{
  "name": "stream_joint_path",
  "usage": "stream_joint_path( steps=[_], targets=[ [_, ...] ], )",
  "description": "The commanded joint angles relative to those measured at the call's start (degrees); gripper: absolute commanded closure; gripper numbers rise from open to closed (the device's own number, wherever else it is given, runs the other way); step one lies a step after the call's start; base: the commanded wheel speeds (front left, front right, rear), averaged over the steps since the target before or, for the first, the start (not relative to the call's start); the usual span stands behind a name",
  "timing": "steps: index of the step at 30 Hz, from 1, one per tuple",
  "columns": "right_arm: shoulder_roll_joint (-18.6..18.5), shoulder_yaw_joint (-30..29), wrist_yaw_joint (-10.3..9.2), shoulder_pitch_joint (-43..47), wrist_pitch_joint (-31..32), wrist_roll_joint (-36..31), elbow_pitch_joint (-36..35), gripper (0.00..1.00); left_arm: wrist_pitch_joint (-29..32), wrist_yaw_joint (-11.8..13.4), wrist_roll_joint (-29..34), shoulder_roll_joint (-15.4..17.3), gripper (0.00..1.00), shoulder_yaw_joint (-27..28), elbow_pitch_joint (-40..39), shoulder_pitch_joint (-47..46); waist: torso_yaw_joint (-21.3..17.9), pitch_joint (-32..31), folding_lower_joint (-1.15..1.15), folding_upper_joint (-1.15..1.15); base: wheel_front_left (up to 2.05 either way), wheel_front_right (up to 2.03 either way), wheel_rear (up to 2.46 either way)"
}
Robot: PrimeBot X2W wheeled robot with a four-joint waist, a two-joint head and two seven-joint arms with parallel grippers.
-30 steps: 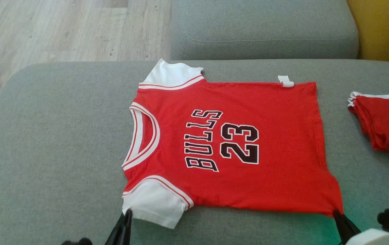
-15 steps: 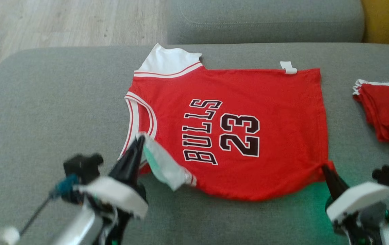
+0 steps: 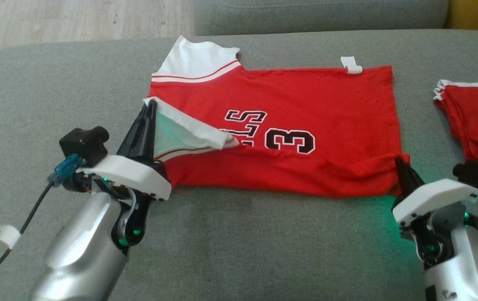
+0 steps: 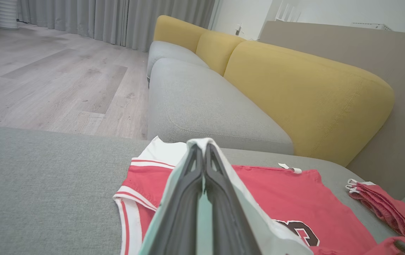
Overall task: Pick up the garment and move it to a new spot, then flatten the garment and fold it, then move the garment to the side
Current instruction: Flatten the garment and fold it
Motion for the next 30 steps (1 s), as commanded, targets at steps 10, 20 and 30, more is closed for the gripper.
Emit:
stream_joint_path(
  steps=[10, 20, 30],
  targets=[
    [-0.5, 2.7, -0.04, -8.4, -5.1, -3.9, 4.0, 1.0, -3.7, -1.2, 1.0, 0.4, 1.0, 2.6, 3.8, -5.5, -0.3, 1.7, -0.01, 0.0, 0.0, 0.0, 0.0],
    [-0.5, 0.9, -0.04, -9.5, -11.6, -7.4, 6.6, 0.0, -7.8, -2.9, 1.7, -0.1, 0.0, 2.6, 2.2, -4.8, 0.2, 2.0, -0.01, 0.0, 0.0, 0.0, 0.0],
    [-0.5, -1.5, -0.04, 1.1, -12.6, -14.4, -6.8, 0.0, -7.7, 0.2, 1.6, 4.0, 0.0, 3.7, -10.5, 9.0, 0.4, 0.6, -0.01, 0.0, 0.0, 0.0, 0.0]
  ],
)
